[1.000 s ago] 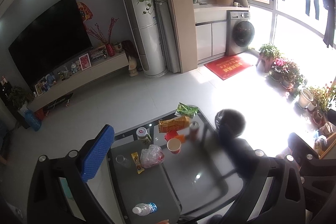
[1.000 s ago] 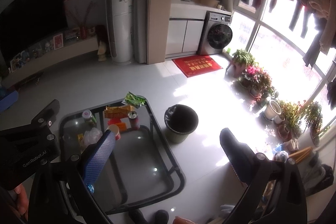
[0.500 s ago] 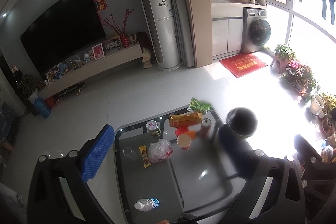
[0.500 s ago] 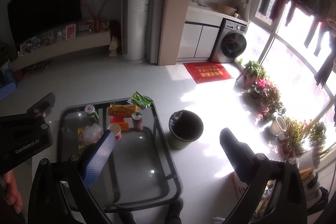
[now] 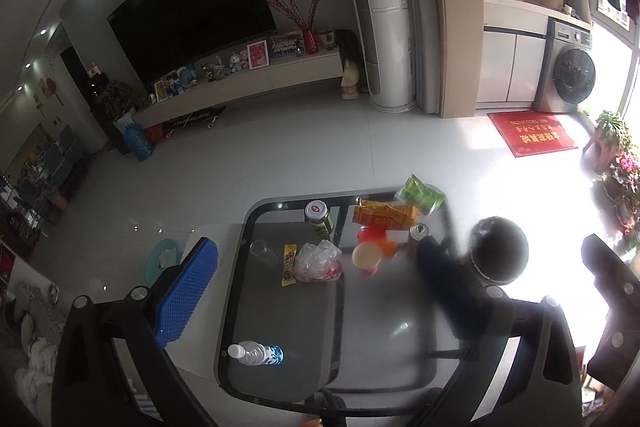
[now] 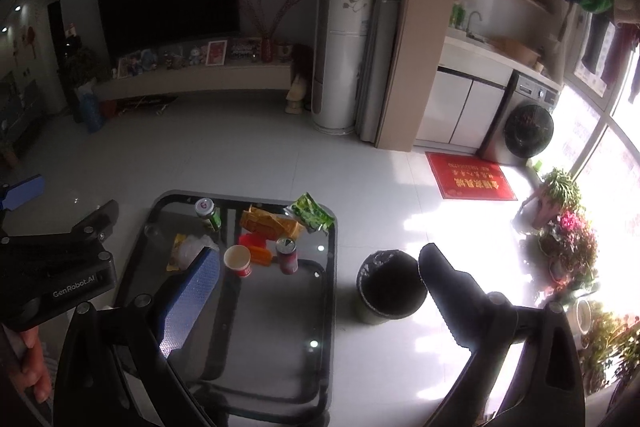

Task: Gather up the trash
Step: 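Move the right tool toward the red-and-blue soda can on the table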

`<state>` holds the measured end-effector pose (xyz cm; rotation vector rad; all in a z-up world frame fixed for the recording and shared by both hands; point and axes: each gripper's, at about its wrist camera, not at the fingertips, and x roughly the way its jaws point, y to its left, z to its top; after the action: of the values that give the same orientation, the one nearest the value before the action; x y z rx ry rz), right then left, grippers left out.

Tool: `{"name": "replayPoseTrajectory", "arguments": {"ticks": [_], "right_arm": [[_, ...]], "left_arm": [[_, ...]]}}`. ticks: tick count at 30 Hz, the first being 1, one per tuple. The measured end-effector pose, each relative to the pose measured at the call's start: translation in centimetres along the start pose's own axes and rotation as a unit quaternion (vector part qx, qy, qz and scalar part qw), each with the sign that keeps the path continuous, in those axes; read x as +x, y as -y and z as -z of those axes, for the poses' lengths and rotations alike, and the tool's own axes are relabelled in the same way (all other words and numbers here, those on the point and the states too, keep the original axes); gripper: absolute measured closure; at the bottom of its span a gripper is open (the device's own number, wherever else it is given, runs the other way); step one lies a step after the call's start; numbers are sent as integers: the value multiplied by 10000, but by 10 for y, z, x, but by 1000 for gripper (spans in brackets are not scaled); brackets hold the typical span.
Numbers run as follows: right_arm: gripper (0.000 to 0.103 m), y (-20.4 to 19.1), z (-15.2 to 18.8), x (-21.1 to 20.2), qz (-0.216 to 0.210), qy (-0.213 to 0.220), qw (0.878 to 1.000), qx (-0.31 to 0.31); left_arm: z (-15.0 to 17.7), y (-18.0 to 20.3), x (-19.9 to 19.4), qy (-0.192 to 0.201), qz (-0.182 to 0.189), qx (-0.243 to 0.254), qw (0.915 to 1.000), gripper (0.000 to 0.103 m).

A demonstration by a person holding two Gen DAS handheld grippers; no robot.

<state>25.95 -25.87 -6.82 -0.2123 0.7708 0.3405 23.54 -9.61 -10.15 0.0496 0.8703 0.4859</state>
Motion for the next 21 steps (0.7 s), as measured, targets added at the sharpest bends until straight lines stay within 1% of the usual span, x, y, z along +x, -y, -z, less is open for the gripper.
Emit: {"name": "replayPoseTrajectory", "arguments": {"ticks": [4,7,9,13,17,21], "right_arm": [[6,9,2,26,-226,-55,9992,-323],[6,9,5,50,-359,-241,9981,-433],[6,5,7,64,-384,-279,9976,-501],[6,-4,14,97,-437,-408,9970,-498],[6,-11,26,129,-503,-588,9960,-443],[6,-17,38,154,-557,-718,9950,-425]], "left_arm": [[3,12,3,-38,-266,-196,9994,6],[5,18,15,-107,-331,-248,9991,6],[5,23,23,-130,-334,-249,9990,6],[6,29,43,-36,-343,-235,9991,6],[9,29,67,-93,-327,-228,9992,6],[19,29,85,-174,-350,-240,9989,6]]}}
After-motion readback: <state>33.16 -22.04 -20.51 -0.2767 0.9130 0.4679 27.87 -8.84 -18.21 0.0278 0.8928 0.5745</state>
